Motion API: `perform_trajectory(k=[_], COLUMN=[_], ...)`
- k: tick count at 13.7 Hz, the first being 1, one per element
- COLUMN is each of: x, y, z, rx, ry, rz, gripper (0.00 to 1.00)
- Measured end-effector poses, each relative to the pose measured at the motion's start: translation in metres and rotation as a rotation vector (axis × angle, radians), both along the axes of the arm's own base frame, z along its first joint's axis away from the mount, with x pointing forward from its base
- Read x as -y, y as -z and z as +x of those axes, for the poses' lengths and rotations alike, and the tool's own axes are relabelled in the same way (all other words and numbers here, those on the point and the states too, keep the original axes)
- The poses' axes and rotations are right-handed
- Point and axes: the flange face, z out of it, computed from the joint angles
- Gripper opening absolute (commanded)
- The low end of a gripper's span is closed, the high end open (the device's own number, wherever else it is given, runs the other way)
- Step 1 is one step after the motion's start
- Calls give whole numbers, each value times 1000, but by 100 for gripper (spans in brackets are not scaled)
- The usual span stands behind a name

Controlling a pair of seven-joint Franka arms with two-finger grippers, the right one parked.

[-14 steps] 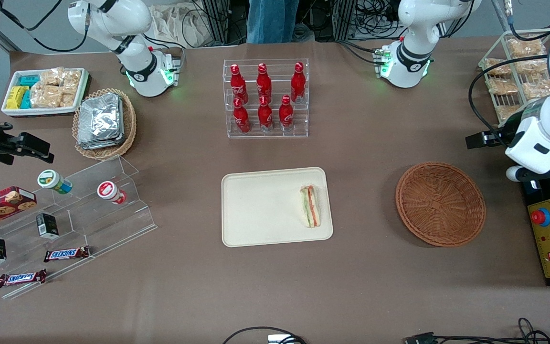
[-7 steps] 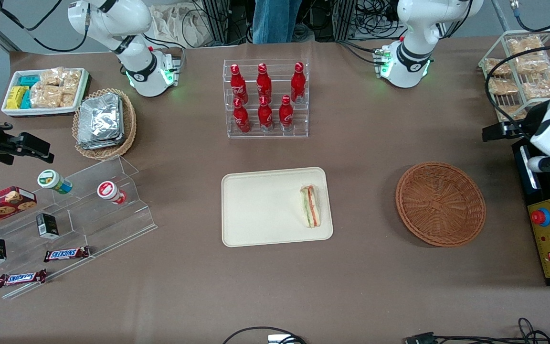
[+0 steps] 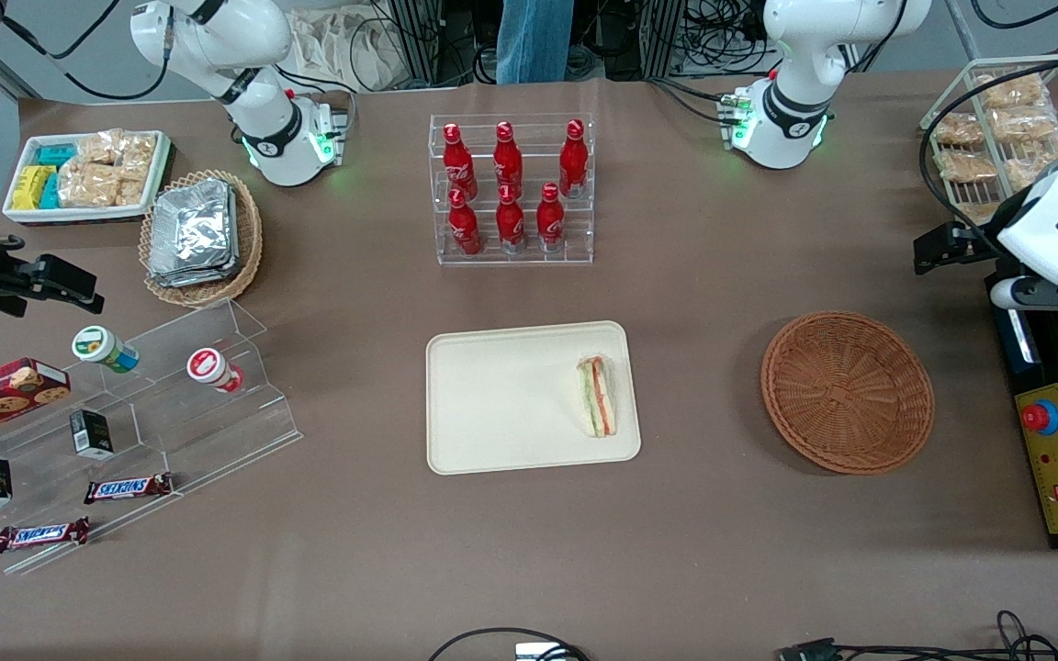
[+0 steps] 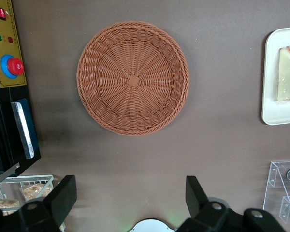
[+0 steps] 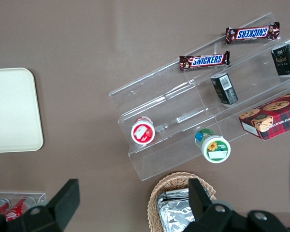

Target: Place sandwich from basket to tray

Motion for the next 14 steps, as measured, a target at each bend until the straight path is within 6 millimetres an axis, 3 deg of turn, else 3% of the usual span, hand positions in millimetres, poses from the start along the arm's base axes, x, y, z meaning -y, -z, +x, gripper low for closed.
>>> perform_trajectory(k=[14], x=[-7], y=[5], z=[4], rx=[2], ry=[14], rz=[-4], gripper=[100])
